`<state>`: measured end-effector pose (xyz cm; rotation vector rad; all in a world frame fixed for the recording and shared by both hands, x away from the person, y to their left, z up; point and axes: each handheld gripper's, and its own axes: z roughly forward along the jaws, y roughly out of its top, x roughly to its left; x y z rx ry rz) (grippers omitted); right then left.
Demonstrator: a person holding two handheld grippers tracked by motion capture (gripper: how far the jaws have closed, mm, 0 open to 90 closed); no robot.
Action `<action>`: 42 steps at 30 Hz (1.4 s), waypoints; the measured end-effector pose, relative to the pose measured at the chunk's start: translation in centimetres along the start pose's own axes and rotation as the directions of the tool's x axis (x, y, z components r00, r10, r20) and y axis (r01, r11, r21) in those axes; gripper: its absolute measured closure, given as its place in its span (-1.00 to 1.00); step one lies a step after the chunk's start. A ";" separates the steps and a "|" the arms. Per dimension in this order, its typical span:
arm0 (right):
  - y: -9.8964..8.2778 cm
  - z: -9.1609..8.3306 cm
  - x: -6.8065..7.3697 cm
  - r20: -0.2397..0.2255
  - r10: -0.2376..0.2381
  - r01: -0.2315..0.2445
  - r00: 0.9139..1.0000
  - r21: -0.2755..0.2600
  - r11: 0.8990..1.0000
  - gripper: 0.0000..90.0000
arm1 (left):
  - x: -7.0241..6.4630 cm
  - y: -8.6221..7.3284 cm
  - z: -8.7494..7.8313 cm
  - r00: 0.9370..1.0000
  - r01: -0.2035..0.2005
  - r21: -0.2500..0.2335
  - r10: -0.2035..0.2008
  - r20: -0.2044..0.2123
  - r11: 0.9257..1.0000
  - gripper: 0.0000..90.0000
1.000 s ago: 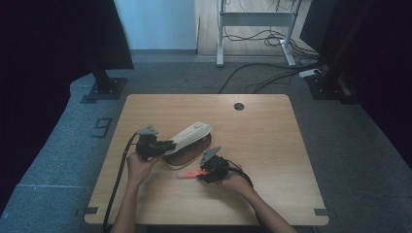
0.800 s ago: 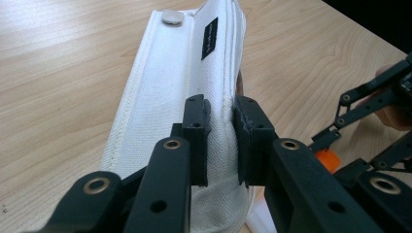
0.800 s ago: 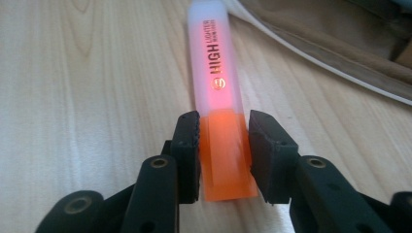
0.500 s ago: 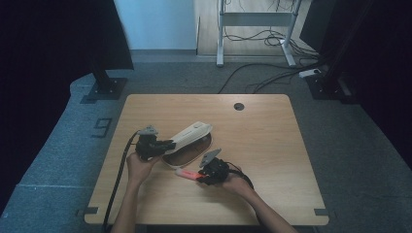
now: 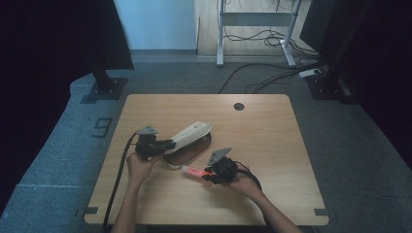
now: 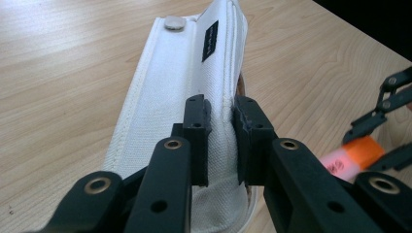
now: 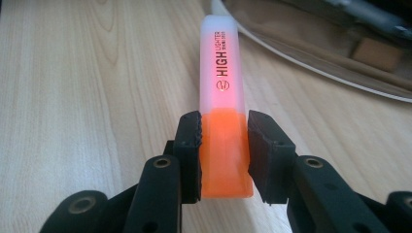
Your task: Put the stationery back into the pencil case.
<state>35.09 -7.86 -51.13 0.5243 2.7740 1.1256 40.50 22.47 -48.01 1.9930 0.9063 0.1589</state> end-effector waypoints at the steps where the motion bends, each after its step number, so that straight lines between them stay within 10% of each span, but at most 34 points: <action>1: 0.0 -0.2 -0.1 0.005 0.002 -0.002 1.000 -0.001 1.000 0.47 | 0.0 0.0 0.0 1.000 0.000 -0.003 0.000 0.000 1.000 0.71; 15: -0.8 -1.1 -3.3 0.106 0.098 -0.095 0.990 -0.030 0.995 0.47 | -0.1 0.0 0.0 1.000 -0.003 -0.004 0.003 -0.001 1.000 0.71; 42: 2.2 0.8 -7.0 0.202 0.130 -0.130 0.971 -0.014 0.991 0.47 | -0.3 0.1 -0.1 1.000 -0.010 -0.011 0.010 0.006 1.000 0.71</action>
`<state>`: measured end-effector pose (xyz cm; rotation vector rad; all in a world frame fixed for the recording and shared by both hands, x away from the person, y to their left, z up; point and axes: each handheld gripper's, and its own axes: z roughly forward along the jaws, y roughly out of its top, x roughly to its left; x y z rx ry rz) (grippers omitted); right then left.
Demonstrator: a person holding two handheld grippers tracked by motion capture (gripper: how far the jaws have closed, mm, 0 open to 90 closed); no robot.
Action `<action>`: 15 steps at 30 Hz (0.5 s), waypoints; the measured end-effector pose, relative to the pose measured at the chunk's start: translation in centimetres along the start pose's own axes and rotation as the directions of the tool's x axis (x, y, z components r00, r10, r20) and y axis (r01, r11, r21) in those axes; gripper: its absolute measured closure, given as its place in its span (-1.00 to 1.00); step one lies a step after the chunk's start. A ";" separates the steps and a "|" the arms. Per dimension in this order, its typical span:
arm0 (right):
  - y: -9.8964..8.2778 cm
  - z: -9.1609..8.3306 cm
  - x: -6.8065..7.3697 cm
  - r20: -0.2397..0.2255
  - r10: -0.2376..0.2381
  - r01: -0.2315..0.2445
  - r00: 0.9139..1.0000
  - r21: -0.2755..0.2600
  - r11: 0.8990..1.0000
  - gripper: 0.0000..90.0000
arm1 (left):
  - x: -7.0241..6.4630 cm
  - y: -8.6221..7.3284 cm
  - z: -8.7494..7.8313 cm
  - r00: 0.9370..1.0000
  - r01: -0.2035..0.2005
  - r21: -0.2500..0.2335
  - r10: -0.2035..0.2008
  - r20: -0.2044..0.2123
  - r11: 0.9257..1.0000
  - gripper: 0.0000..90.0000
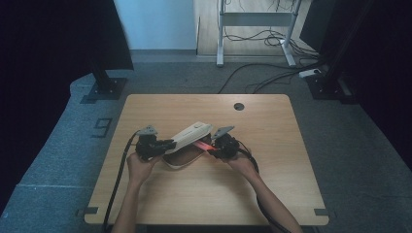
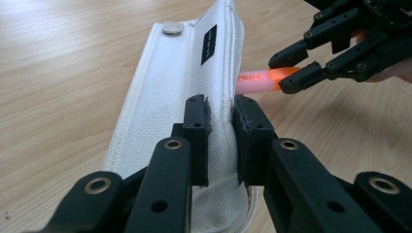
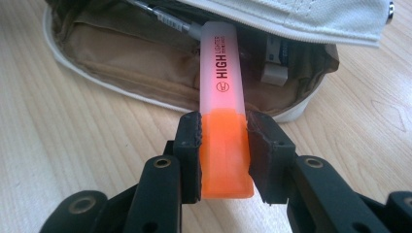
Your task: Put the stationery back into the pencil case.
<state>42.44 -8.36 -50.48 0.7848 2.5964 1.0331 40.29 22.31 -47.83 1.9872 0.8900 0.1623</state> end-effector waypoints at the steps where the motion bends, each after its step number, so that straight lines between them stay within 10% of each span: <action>1: 0.1 0.2 0.0 0.001 0.003 -0.003 1.000 0.003 1.000 0.47 | 0.0 0.0 0.0 1.000 -0.001 -0.001 0.001 0.002 1.000 0.71; 15: 2.0 2.1 0.5 -0.012 -0.014 0.014 1.000 0.006 1.000 0.46 | -0.1 0.0 0.0 1.000 0.000 -0.001 0.000 0.008 1.000 0.71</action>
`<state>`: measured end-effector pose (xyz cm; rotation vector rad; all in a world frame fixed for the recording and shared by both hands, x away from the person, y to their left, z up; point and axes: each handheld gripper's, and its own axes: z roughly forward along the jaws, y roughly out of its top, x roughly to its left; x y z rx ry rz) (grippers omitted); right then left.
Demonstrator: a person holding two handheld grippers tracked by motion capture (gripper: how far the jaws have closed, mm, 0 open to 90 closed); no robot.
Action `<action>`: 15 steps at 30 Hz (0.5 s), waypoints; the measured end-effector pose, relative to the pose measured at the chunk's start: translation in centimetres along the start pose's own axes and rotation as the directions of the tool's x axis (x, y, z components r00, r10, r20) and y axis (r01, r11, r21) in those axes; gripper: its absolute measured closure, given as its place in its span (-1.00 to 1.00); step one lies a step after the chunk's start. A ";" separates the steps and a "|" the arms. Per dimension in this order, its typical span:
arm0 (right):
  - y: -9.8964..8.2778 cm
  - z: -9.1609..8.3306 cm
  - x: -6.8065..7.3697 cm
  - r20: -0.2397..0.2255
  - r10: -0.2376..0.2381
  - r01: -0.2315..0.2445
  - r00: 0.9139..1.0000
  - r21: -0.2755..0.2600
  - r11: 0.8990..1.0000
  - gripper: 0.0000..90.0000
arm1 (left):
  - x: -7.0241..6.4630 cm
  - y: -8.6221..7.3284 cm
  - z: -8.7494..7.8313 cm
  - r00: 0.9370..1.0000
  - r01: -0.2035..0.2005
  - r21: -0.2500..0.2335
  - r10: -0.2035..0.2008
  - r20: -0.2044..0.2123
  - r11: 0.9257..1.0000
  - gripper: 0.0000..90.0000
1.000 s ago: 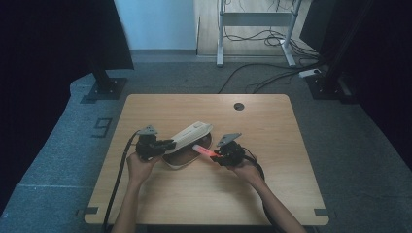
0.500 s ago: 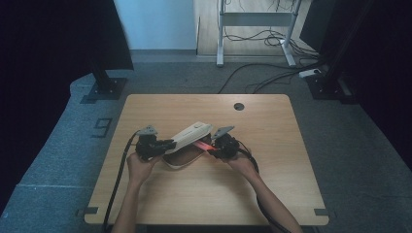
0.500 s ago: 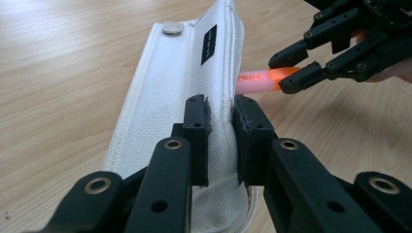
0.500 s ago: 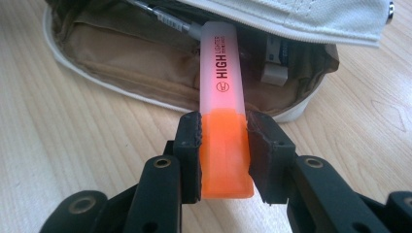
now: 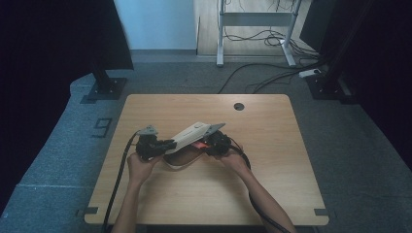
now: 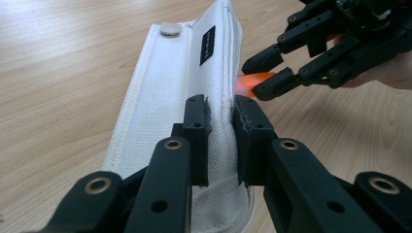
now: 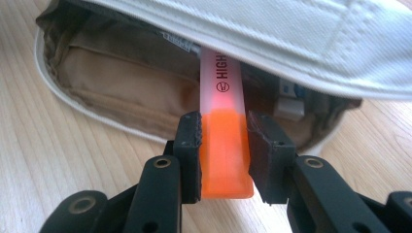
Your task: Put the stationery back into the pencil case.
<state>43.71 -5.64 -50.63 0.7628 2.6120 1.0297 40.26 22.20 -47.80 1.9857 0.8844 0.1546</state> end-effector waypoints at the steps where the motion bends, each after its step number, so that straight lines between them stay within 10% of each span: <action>1: 0.1 0.2 0.1 0.000 0.003 -0.003 1.000 -0.001 1.000 0.47 | 0.0 0.0 0.0 1.000 0.000 0.000 0.000 0.000 1.000 0.71; 15: 1.6 2.2 0.9 -0.028 -0.012 0.011 1.000 -0.009 1.000 0.46 | 0.0 0.0 0.0 1.000 0.000 0.000 0.000 -0.003 1.000 0.71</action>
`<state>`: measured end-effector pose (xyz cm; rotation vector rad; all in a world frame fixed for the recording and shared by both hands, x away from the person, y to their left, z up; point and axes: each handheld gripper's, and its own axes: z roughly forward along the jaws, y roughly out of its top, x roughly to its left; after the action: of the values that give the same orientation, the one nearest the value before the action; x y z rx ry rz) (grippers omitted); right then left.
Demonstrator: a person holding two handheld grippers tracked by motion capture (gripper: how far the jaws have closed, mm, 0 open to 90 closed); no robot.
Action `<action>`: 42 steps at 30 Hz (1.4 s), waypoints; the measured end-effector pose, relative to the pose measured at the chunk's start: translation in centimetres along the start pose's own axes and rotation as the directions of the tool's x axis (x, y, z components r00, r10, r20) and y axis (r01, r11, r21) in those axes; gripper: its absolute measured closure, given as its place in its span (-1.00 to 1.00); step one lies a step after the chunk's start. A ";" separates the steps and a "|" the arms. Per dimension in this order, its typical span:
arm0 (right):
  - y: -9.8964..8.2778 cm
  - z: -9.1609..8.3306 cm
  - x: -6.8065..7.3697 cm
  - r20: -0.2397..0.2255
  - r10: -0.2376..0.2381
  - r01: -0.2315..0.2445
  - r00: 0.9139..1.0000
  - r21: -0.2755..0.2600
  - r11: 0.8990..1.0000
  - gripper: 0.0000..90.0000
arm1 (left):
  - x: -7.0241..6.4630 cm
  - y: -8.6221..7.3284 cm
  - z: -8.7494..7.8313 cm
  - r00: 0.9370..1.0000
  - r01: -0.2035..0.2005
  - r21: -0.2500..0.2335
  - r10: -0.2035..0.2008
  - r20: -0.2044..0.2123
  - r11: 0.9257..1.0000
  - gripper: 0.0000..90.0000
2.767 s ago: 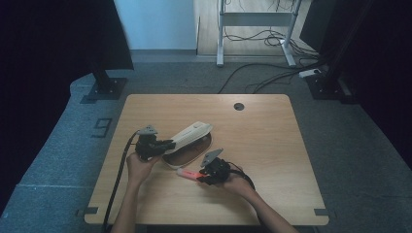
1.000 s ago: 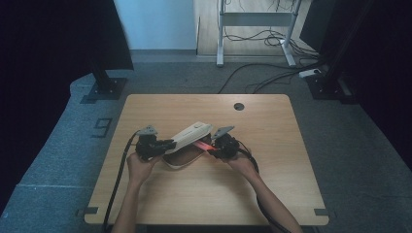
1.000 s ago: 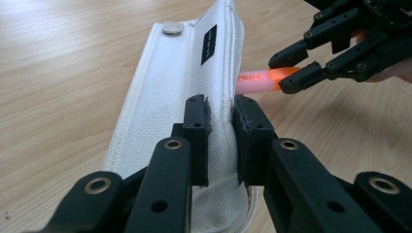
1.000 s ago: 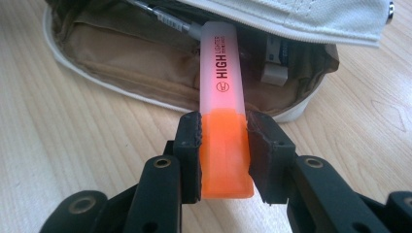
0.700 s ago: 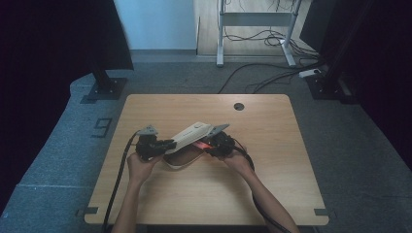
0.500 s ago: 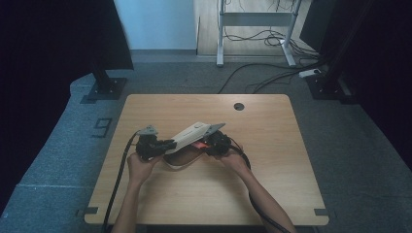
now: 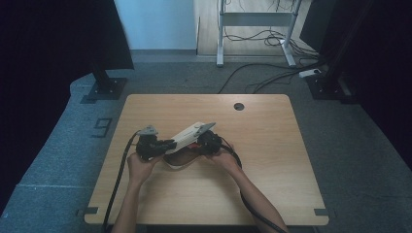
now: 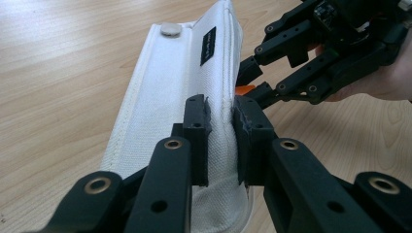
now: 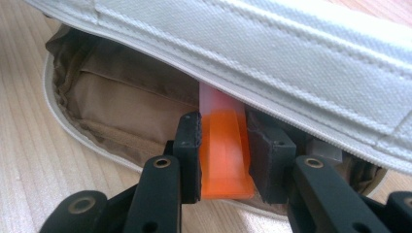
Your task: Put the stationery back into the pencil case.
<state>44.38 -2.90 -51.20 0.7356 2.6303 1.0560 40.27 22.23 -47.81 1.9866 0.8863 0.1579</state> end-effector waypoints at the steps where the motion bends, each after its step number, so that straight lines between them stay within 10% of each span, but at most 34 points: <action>1: -0.1 0.0 -0.1 -0.004 0.000 0.000 1.000 0.003 1.000 0.46 | 0.0 0.0 0.0 1.000 0.000 0.000 0.000 0.001 1.000 0.71; 18: -2.2 -1.8 -1.4 0.040 0.055 -0.055 0.998 0.003 0.998 0.19 | 0.2 -0.1 0.0 1.000 0.004 0.000 -0.004 0.006 1.000 0.71; 42: -2.8 -0.6 -1.9 0.065 0.074 -0.075 0.995 0.002 0.997 0.67 | 0.3 -0.2 0.3 1.000 0.010 0.012 -0.010 0.024 1.000 0.71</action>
<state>44.77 -5.98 -52.64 0.8600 2.5698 1.0283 40.49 22.27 -48.18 1.9913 0.8831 0.1227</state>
